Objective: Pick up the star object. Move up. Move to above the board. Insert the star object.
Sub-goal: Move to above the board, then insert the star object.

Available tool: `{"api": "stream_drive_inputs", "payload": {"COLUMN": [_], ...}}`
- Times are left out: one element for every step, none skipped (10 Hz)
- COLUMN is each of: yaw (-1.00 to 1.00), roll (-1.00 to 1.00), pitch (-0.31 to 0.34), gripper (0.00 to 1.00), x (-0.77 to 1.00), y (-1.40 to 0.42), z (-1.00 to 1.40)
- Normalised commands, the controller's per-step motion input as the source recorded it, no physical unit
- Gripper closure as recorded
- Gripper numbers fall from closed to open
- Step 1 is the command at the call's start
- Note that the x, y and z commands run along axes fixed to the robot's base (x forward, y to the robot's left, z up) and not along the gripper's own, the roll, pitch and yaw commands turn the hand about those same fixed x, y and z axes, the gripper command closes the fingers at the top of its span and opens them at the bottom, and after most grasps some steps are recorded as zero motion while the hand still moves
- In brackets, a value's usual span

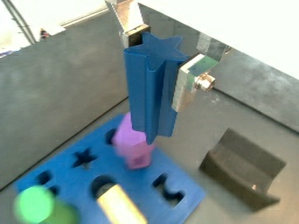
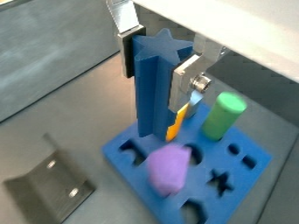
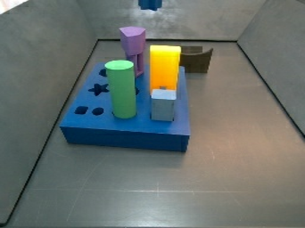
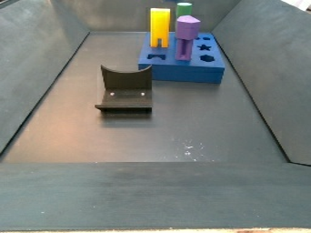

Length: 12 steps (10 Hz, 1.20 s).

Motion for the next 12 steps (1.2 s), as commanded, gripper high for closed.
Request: {"api": "stream_drive_inputs", "payload": {"yaw": [-0.02, 0.0, 0.0, 0.01, 0.01, 0.01, 0.01, 0.0, -0.02, -0.01, -0.09, -0.26], "roll": [-0.02, -0.01, -0.01, 0.0, 0.0, 0.0, 0.0, 0.0, 0.0, -0.04, -0.07, -0.2], "pitch": [0.05, 0.052, 0.065, 0.084, 0.096, 0.103, 0.0, 0.0, -0.004, -0.073, -0.106, -0.151], "gripper": [1.0, 1.0, 1.0, 1.0, 1.0, 1.0, 1.0, 1.0, 1.0, 1.0, 1.0, 1.0], "x": [-0.02, -0.01, 0.0, 0.02, 0.05, 0.05, 0.0, -0.02, -0.2, -0.31, -0.45, -0.58], "y": [-1.0, -1.0, -1.0, -0.65, -0.39, -0.27, 0.03, 0.13, 0.27, 0.3, 0.35, 0.44], "z": [0.34, 0.36, 0.36, 0.24, 0.14, 0.1, 0.0, -0.15, -0.21, -0.29, -0.43, -0.67]}}
